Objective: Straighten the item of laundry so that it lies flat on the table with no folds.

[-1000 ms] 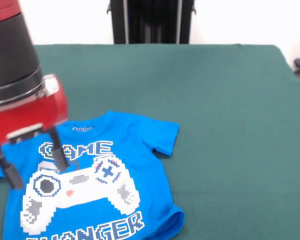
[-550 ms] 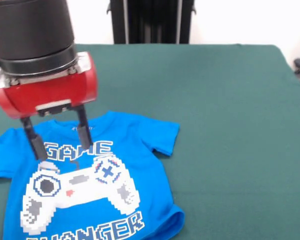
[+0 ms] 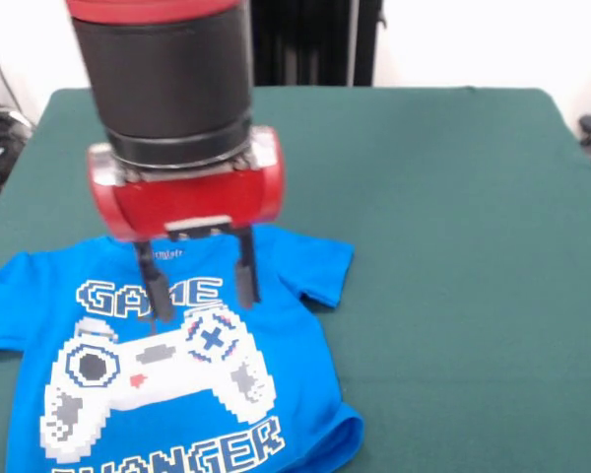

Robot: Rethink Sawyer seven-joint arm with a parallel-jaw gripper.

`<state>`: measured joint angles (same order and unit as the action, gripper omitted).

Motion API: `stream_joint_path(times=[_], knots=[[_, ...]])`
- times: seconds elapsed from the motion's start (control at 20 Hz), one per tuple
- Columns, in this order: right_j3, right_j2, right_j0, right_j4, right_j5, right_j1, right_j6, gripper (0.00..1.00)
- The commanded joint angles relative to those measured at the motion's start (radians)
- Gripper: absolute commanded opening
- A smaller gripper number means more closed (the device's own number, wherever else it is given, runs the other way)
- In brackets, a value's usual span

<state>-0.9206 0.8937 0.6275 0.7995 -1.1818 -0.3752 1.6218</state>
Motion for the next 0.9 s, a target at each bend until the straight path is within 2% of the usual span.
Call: stream_joint_path(times=[0.05, 0.9], knots=[[-0.057, -0.138, -0.088, -0.037, 0.060, 0.041, 0.360, 1.00], [0.077, -0.255, -0.219, -0.137, 0.101, 0.109, 0.454, 1.00]])
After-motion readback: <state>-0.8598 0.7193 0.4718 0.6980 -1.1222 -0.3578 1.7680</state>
